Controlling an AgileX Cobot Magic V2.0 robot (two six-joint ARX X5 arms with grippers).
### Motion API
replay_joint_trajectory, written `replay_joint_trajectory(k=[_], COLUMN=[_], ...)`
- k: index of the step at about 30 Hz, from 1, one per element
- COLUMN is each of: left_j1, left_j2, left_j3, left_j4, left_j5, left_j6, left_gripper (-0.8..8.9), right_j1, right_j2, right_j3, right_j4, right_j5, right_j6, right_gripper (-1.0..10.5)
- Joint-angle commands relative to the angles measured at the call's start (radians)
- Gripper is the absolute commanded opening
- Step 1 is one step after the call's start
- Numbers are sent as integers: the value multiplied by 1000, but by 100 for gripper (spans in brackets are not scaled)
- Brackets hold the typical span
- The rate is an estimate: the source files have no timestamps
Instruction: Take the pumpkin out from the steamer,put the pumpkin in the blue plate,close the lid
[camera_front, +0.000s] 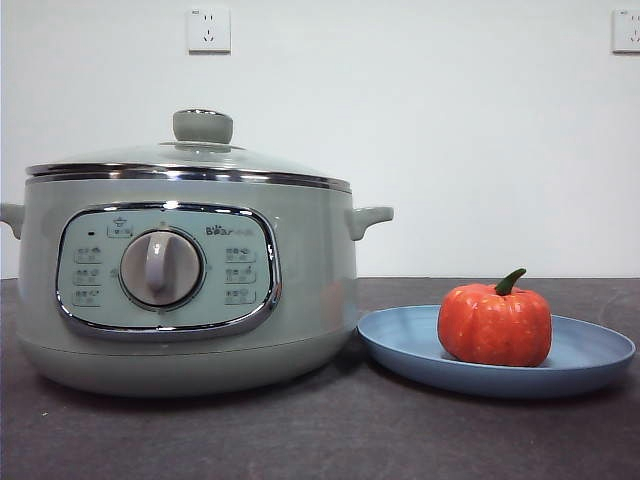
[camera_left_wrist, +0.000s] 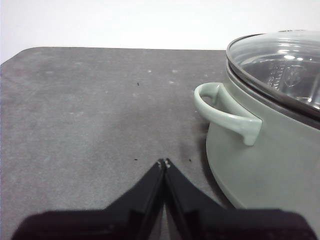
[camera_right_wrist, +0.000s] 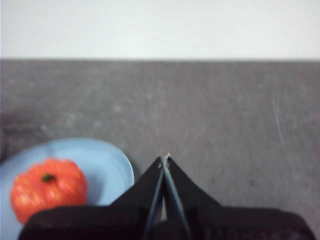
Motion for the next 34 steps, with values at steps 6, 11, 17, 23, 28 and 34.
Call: replay_joint_trajectory(k=[6, 11, 17, 23, 28, 34], left_j1=[2, 2, 2, 2, 2, 2], left_j2=[-3, -3, -3, -3, -3, -3], left_j3=[-13, -13, -13, -13, -13, -13], left_j4=[-5, -5, -5, -5, -5, -5], left_j5=[7, 7, 7, 7, 7, 7], left_j6=[-6, -6, -7, -6, -6, -6], left_gripper=[-4, -4, -4, -4, -4, -4], right_j1=[-2, -2, -1, -1, -1, -1], right_j2=[-74, -75, -75, -75, -75, -75], right_j3=[-125, -140, -139, -139, -139, -139], right_j4=[42, 60, 61, 61, 61, 61], right_j5=[-2, 2, 4, 6, 5, 5], right_j6=[43, 71, 71, 71, 71, 71], right_gripper=[-16, -16, -16, -16, -16, -16])
